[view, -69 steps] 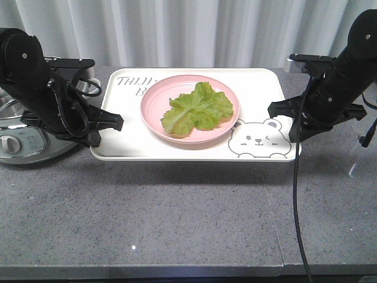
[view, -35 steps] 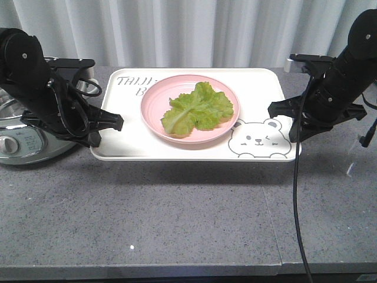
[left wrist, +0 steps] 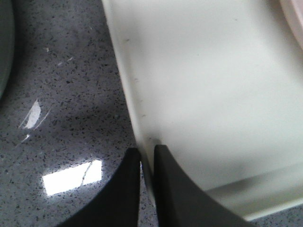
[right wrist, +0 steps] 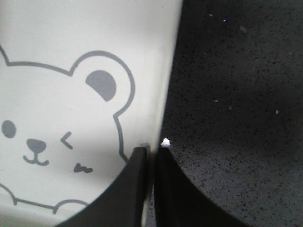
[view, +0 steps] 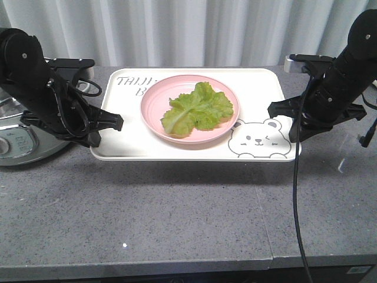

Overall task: Transfer vegetables to tray and serve
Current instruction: 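Hold the raised tray level with both grippers while the base turns away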

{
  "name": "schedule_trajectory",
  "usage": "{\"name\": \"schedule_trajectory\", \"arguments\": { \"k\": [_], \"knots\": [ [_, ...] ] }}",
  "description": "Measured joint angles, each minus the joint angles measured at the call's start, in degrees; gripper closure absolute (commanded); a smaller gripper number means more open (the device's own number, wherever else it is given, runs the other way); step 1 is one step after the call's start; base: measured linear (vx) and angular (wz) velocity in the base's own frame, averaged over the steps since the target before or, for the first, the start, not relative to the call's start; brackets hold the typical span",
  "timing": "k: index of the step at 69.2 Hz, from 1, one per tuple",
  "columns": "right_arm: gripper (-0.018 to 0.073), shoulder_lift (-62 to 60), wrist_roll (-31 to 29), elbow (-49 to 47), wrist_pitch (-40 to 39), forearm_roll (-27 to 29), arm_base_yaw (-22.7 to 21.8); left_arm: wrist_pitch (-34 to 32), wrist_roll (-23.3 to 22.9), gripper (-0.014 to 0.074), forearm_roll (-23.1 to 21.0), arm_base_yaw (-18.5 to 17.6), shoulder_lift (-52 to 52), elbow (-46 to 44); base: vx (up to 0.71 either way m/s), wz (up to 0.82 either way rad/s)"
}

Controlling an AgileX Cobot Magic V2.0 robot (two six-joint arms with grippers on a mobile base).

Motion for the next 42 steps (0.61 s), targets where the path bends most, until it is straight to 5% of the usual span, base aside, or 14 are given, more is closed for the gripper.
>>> {"name": "schedule_trajectory", "arguments": {
  "k": [42],
  "knots": [
    [0.0564,0.0,0.0,0.0,0.0,0.0,0.0,0.0,0.0,0.0603,0.0,0.0,0.0,0.0,-0.01,-0.14]
  ]
}}
